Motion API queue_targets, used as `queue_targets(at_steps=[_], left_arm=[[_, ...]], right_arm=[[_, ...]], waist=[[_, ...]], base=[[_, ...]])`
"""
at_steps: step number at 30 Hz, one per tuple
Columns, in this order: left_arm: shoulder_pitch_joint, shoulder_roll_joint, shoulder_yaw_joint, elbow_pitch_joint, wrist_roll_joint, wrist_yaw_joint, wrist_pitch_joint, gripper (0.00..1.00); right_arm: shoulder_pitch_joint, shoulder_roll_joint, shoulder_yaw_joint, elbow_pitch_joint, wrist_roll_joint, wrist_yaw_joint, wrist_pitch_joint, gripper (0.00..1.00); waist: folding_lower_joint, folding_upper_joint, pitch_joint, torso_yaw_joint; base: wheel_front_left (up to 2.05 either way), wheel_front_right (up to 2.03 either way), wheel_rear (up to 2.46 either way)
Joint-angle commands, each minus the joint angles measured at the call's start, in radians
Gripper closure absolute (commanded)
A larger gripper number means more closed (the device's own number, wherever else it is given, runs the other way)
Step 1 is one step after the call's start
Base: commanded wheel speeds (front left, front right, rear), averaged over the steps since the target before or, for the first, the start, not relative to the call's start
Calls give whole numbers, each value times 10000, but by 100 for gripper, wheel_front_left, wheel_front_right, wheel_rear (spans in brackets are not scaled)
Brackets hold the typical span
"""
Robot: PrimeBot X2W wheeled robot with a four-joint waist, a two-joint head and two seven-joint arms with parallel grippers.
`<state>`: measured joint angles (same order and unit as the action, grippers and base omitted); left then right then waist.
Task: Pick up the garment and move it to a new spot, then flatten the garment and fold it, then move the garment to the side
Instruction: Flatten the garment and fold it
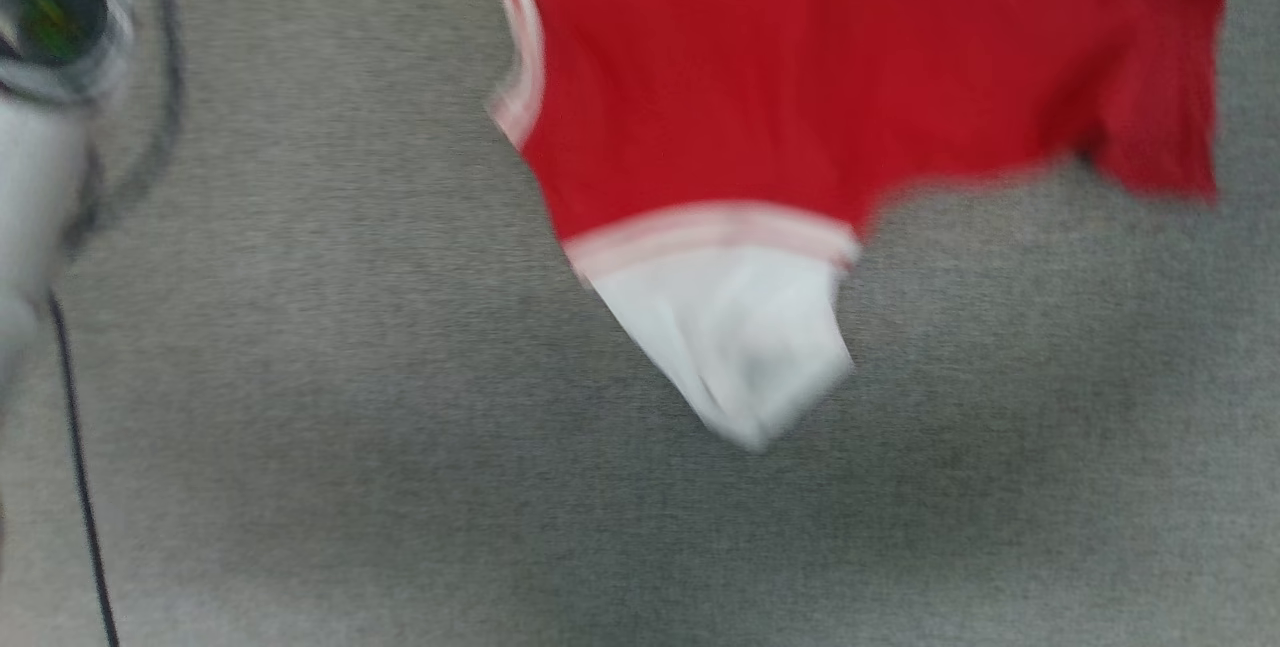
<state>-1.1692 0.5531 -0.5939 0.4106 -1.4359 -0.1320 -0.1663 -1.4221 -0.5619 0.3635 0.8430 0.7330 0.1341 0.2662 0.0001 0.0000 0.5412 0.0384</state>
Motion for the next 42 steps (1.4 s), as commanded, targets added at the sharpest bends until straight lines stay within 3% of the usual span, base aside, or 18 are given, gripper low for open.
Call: queue_targets(at_steps=[1, 8, 13, 18, 23, 30, 33, 35, 42], left_arm=[[-720, 72, 324, 552, -141, 33, -4, 100], [-4124, -281, 1126, 2364, -230, 37, -389, 100], [-4879, -323, 1048, 2401, -322, 41, -323, 100], [-3293, -246, 653, 1181, -424, 34, -629, 100], [-563, -189, 420, -728, -735, 30, -922, 100], [3555, -193, 494, -2765, -329, 30, -1000, 100], [5170, -535, 847, -3348, -69, 28, -1005, 100], [6079, -764, 955, -3678, 43, 28, -1005, 100], [8277, -731, 804, -4458, 575, 28, -1007, 100]], right_arm=[[-471, -13, -231, 121, -163, -62, -400, 100], [-2285, 395, -1030, 921, -975, -82, -2343, 100], [-2799, 615, -1322, 1803, -1415, -82, -3169, 100], [-1961, 956, -925, 2267, -1433, -81, -3336, 100], [-350, 850, -502, 1796, -875, -61, -3443, 100], [2941, 313, 341, -89, 458, -58, -3110, 100], [4540, -55, 526, -1031, 970, -56, -2970, 100], [5599, -317, 579, -1670, 1304, -56, -2864, 100], [8430, -950, 268, -3369, 1877, -56, -2470, 100]], waist=[[-1, 0, 312, -308], [-1, 0, 599, -678], [-1, 0, 582, -730], [-1, 0, 485, -621], [-1, 0, 254, -378], [-1, 0, -422, -275], [-1, 0, -806, -204], [-1, 0, -1056, -144], [-1, 0, -1806, -176]], base=[[0, 0, 0], [0, 0, 0], [0, 0, 0], [0, 0, 0], [0, 0, 0], [0, 0, 0], [0, 0, 0], [0, 0, 0], [0, 0, 0]])
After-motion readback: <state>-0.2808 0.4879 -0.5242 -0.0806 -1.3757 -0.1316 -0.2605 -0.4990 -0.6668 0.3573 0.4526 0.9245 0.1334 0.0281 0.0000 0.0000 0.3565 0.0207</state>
